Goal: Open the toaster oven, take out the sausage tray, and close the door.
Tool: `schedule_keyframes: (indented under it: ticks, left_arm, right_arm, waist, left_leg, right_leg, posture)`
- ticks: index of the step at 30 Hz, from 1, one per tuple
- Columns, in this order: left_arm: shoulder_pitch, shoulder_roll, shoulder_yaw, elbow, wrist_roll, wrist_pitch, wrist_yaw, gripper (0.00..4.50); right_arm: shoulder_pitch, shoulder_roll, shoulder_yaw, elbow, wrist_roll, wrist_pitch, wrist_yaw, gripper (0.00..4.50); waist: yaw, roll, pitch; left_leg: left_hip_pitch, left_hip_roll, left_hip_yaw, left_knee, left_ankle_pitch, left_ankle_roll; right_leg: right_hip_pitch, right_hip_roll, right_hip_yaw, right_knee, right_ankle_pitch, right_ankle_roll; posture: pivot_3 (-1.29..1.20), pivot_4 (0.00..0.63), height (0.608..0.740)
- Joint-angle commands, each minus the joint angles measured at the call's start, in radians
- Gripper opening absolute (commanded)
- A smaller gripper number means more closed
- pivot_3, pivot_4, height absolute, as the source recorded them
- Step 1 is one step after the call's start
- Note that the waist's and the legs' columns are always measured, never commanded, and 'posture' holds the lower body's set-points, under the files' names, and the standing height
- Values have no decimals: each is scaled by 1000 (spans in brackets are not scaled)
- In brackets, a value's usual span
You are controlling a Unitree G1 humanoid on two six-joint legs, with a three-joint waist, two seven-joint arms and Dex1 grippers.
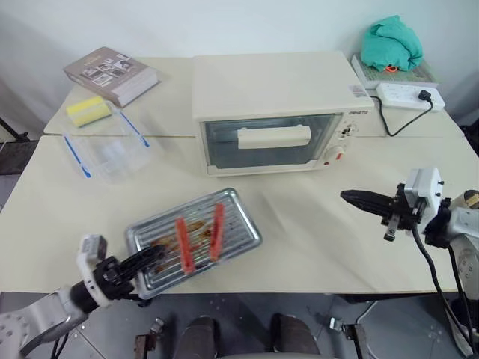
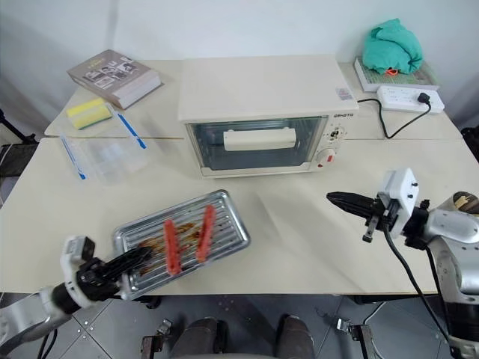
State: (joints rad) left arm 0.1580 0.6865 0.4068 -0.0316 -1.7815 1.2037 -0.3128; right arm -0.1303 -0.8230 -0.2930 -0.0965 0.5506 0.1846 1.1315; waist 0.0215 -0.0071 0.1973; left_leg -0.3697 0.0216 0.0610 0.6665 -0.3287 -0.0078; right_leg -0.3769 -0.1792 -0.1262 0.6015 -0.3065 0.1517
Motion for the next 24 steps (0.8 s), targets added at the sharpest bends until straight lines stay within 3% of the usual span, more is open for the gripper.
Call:
schedule_keyframes:
  ticks: [1,9,24]
  left_arm:
    - [-63,4,-58,17,60,23,-52,0]
    - [-279,-54,-176,57,214,34,-13,0]
    - [-397,-79,-255,97,267,193,30,0]
  right_arm:
    - [54,-34,-62,-67,11,-2,12,18]
    - [274,-40,-195,-178,35,35,10,18]
    - [422,-19,-269,-317,81,107,-41,18]
  waist:
    - [-1,0,0]
    - [30,3,-1]
    - [37,3,-1]
  left_leg:
    - [0,0,0,0,0,0]
    - [1,-1,1,2,0,1]
    - [1,-3,1,2,1,2]
  right_leg:
    - [0,0,0,0,0,0]
    - [1,-1,1,1,1,2]
    - [1,-2,3,0,2,3]
  posture:
    - [0,150,740]
    - [0,150,740]
    - [0,150,740]
